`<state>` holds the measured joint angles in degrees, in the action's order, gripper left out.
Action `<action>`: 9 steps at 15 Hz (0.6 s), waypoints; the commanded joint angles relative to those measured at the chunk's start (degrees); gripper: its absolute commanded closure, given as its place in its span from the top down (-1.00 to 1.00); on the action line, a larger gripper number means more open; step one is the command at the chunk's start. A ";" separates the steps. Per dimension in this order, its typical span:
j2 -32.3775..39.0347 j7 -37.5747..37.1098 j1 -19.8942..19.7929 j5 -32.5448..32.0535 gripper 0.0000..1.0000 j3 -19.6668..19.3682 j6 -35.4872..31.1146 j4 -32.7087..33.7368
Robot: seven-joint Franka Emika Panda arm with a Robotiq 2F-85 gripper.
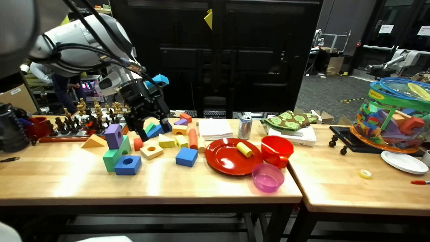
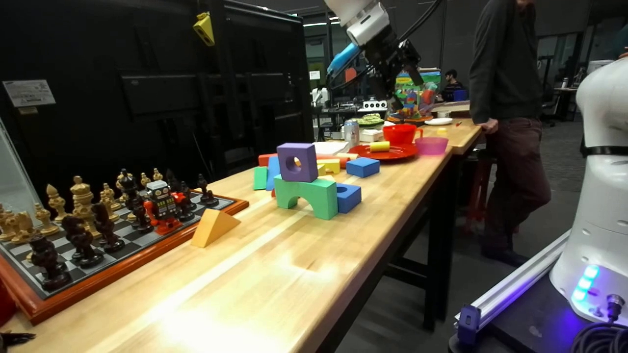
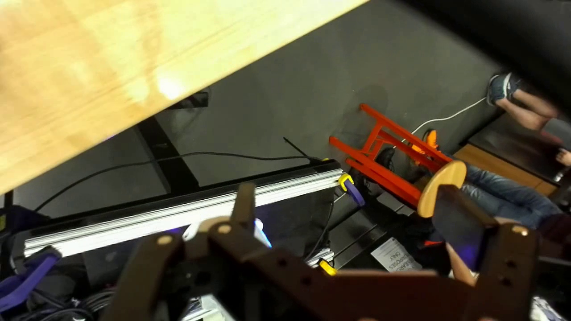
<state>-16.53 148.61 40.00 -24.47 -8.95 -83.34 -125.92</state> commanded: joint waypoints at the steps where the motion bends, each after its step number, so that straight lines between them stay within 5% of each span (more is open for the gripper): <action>1: 0.40 1.08 -5.30 1.18 1.00 4.88 -0.44 0.28; 2: 0.40 1.27 -6.05 1.20 1.00 4.75 -0.41 0.85; 3: -0.08 0.38 -0.19 -0.05 1.00 -1.58 0.23 1.36; 9: -0.22 0.66 -1.44 -0.05 1.00 -1.72 0.26 1.86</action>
<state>-16.75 149.26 38.57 -24.51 -10.66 -83.08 -124.06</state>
